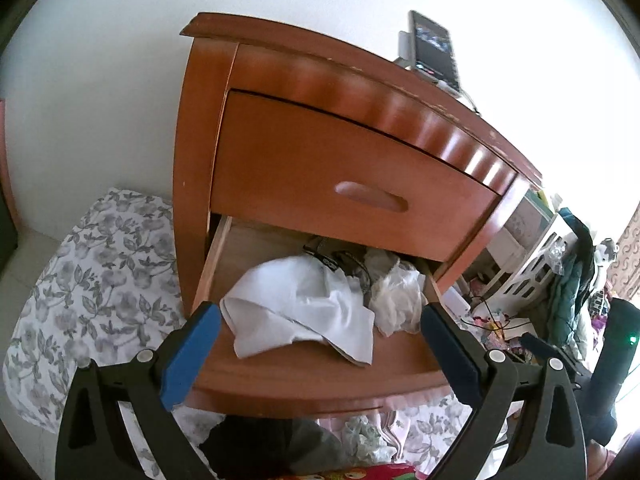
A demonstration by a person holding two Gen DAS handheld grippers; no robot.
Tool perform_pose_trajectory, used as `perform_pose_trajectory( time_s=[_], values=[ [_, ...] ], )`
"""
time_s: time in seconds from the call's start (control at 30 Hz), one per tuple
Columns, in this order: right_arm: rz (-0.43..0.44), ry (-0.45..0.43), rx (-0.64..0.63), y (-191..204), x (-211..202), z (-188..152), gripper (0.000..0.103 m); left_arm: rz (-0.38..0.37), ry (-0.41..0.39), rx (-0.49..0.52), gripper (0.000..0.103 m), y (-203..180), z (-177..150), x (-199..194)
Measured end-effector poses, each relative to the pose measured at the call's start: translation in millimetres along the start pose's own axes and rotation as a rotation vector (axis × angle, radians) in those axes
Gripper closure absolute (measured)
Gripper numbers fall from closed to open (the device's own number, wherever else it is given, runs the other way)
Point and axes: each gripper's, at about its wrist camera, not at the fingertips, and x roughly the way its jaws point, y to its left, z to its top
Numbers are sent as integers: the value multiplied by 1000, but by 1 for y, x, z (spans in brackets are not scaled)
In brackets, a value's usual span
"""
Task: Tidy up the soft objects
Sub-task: 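Raise both tools and move them back into the open drawer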
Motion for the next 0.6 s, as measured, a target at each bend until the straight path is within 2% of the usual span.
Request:
perform_pose_trajectory(
  time_s=[0.17,0.33,0.6],
  values=[
    [14,22,-33,-3,13,22,0,39,39,12,3,6,18,18],
    [11,52,-55,-8,28,41,0,67,117,22,3,13,32,44],
    [23,178,-57,-14,71,57,0,74,272,20,3,22,35,90]
  ],
)
